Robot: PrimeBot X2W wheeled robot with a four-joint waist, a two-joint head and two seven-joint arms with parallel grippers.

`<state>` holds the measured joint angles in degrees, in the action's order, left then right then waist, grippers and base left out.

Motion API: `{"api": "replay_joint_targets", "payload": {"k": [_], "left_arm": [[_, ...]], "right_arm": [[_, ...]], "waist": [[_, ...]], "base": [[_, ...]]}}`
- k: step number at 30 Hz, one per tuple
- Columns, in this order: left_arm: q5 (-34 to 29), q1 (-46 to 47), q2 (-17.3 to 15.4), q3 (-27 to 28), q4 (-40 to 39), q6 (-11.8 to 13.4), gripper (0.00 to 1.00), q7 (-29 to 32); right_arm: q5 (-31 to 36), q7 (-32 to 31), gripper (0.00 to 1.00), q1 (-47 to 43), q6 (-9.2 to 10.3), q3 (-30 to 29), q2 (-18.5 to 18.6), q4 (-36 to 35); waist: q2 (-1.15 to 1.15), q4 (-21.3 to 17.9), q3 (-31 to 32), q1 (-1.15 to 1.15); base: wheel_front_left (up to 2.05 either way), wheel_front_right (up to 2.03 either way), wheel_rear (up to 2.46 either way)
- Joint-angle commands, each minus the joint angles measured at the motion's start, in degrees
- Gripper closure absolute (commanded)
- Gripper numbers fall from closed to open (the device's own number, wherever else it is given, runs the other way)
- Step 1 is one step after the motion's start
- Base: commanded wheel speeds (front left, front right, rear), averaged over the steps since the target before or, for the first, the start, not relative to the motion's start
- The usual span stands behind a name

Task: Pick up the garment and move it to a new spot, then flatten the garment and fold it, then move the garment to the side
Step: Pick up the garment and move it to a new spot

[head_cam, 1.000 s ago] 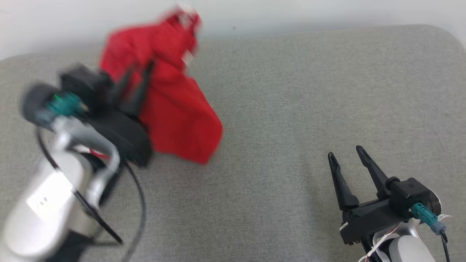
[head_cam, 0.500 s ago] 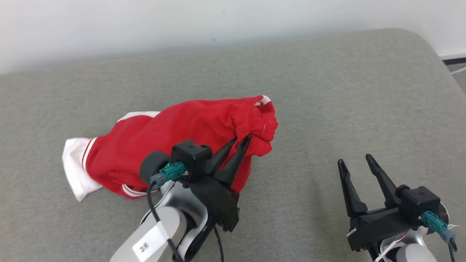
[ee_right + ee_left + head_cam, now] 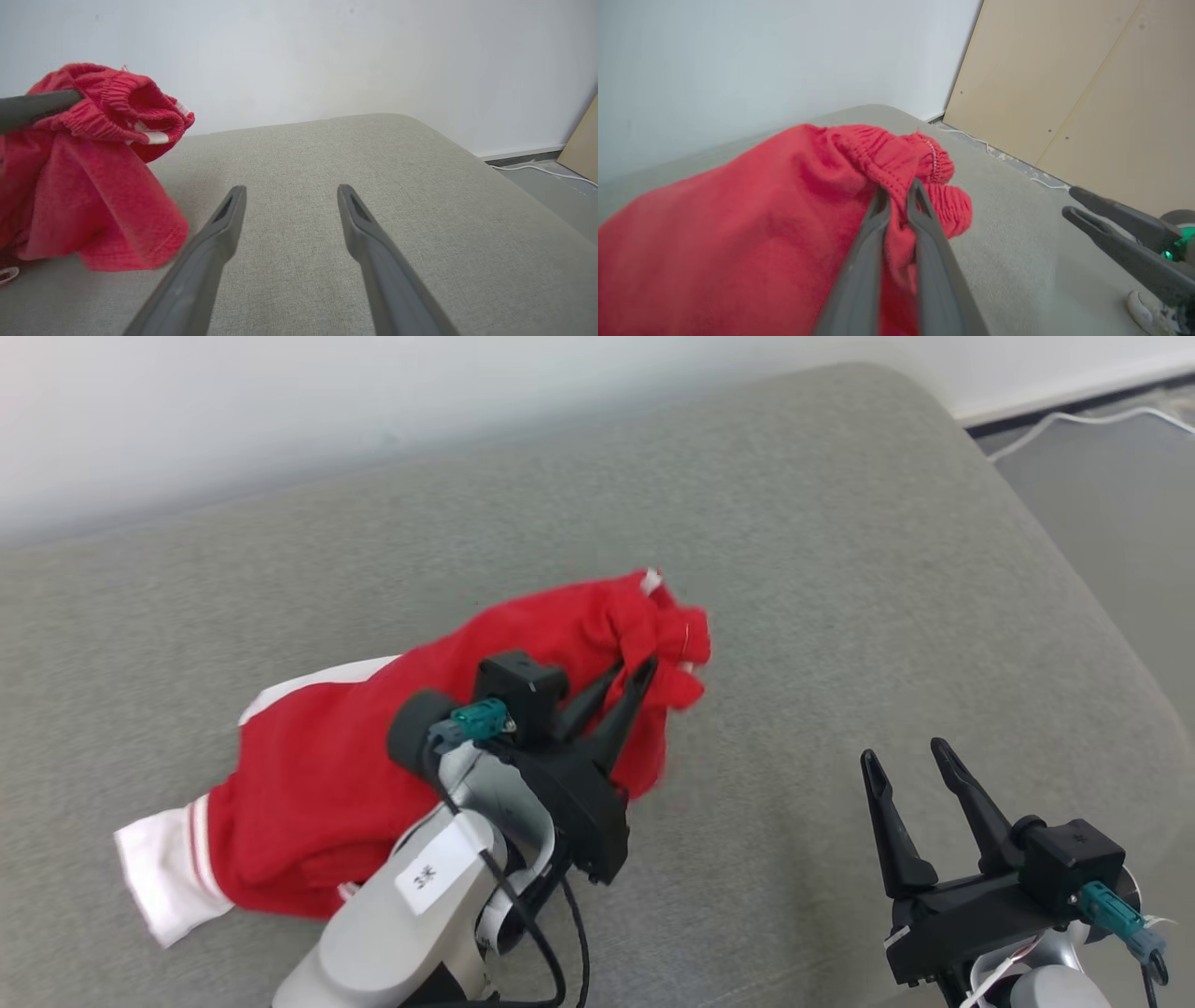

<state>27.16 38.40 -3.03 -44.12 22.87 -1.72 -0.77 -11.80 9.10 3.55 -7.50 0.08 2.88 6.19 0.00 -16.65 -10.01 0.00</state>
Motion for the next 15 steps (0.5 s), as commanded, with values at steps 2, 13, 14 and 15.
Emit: {"api": "replay_joint_targets", "payload": {"k": [2,13,14,15], "left_arm": [[1.8,0.5,-0.1,-1.5,3.3,-1.0,0.89,0.9],[4.7,-0.7,-0.1,-4.9,6.0,-1.7,0.00,0.5],[4.7,-1.0,0.0,-4.8,5.4,-1.3,0.00,-0.2],[4.2,-1.2,-0.1,-4.6,4.9,-0.5,0.00,-0.9]], "right_arm": [[-0.5,0.7,0.00,-0.1,0.02,0.0,0.1,0.4],[-0.7,1.3,0.00,-0.1,0.02,0.7,0.1,1.4],[-0.6,1.3,0.00,-0.2,0.02,0.7,0.1,1.5],[-0.4,1.3,0.00,-0.2,0.02,0.9,0.1,1.5]], "waist": [[0.00,-2.5,-1.3,0.00],[0.00,0.7,-0.2,0.00],[0.00,1.4,0.0,0.00],[0.00,1.9,0.1,0.00]], "base": [[0.00,0.00,0.00],[0.00,0.00,0.00],[0.00,0.00,0.00],[0.00,0.00,0.00]]}}
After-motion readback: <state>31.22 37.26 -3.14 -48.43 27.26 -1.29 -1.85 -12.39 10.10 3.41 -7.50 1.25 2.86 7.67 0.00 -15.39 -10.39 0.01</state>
